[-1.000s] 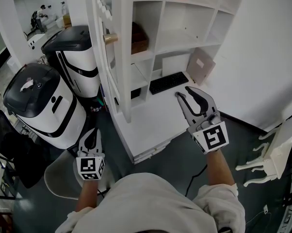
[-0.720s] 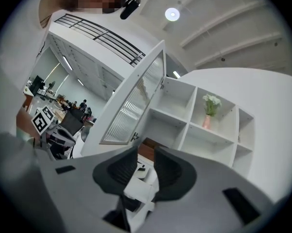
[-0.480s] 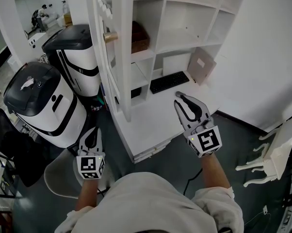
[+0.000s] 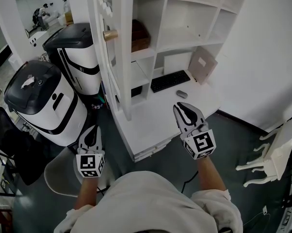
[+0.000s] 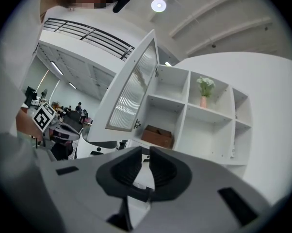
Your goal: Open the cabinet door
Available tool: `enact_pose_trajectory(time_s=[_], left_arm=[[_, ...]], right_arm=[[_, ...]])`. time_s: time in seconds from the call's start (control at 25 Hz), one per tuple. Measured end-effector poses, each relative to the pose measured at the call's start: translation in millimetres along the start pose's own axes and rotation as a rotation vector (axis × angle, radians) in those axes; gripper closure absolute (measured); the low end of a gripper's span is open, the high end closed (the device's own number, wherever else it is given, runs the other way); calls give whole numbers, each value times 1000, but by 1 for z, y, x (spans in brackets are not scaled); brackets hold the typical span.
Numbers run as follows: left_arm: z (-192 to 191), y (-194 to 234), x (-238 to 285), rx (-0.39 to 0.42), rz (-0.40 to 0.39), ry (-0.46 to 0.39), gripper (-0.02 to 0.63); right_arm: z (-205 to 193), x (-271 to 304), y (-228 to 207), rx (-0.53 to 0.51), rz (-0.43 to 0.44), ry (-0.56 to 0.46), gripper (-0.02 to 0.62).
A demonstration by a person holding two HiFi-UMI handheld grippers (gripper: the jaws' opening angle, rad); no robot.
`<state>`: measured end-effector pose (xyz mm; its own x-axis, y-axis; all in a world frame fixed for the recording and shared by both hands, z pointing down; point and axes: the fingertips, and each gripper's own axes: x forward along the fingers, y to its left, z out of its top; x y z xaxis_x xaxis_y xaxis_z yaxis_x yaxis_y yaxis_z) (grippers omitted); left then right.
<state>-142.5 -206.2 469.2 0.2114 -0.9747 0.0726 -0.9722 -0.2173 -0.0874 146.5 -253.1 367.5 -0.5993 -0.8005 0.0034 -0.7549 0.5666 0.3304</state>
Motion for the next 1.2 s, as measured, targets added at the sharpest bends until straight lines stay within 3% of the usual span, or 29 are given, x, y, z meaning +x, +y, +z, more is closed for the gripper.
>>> enact_pose_trajectory(time_s=[0.36,1.2], left_arm=[[0,4,0,7,12,0,606],[-8,9,-5,11,15,23,606]], right_arm=[[-21,-1,11,42,-4,24,591],[-45,1,30,91,-11,60,592]])
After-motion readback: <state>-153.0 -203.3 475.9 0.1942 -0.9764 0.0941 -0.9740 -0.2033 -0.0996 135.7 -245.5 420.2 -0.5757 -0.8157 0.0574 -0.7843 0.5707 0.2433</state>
